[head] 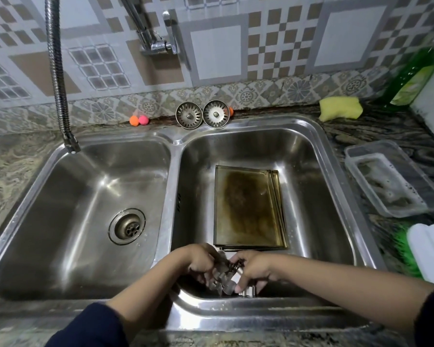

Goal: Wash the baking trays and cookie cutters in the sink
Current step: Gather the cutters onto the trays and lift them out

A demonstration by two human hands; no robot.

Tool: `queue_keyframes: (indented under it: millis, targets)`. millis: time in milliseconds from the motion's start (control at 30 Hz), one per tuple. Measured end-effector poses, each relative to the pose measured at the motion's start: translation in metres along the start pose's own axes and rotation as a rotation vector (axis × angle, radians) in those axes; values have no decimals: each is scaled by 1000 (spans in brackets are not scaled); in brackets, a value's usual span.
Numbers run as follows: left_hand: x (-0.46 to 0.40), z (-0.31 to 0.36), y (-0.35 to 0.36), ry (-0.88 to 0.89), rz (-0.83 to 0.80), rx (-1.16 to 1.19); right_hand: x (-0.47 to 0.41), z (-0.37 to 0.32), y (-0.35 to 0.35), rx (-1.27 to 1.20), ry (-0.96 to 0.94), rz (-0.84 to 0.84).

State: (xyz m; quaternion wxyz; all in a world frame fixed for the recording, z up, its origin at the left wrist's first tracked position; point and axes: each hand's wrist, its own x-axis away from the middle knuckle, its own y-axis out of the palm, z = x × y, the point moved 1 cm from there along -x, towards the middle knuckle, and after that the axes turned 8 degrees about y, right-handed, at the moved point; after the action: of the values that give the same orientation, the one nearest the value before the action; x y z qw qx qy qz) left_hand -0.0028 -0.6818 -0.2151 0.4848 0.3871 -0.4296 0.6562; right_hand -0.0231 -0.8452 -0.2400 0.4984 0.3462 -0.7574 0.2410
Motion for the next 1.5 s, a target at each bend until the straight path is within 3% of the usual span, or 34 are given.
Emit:
queue_keyframes:
  millis: [67, 200, 333, 567, 767, 867, 967, 1133, 1300, 1500]
  targets:
    - [10, 4, -3, -1, 40, 56, 12, -1, -3, -60, -10, -21]
    - [41, 16, -19, 117, 269, 266, 41, -10, -26, -120, -59, -33]
    - [56, 36, -47, 240, 431, 380, 61, -26, -63, -163, -157, 33]
    - [5, 45, -63, 297, 676, 328, 20, -25, -77, -291, -207, 294]
    - [-6, 36, -48, 180, 785, 75, 21, -5, -68, -269, -321, 496]
    - [-10, 32, -39, 190, 799, 178, 22, 9, -76, -206, -323, 742]
    - [-19, 33, -32, 224, 800, 303, 15, 22, -84, -333, -204, 867]
    - [-30, 40, -22, 256, 754, 407, 4, 19, -87, -521, -124, 778]
    - [-32, 46, -17, 222, 750, 373, 0, 13, -77, -551, -190, 797]
    - [-27, 42, -19, 238, 856, 394, 13, 9, -65, -528, -388, 753]
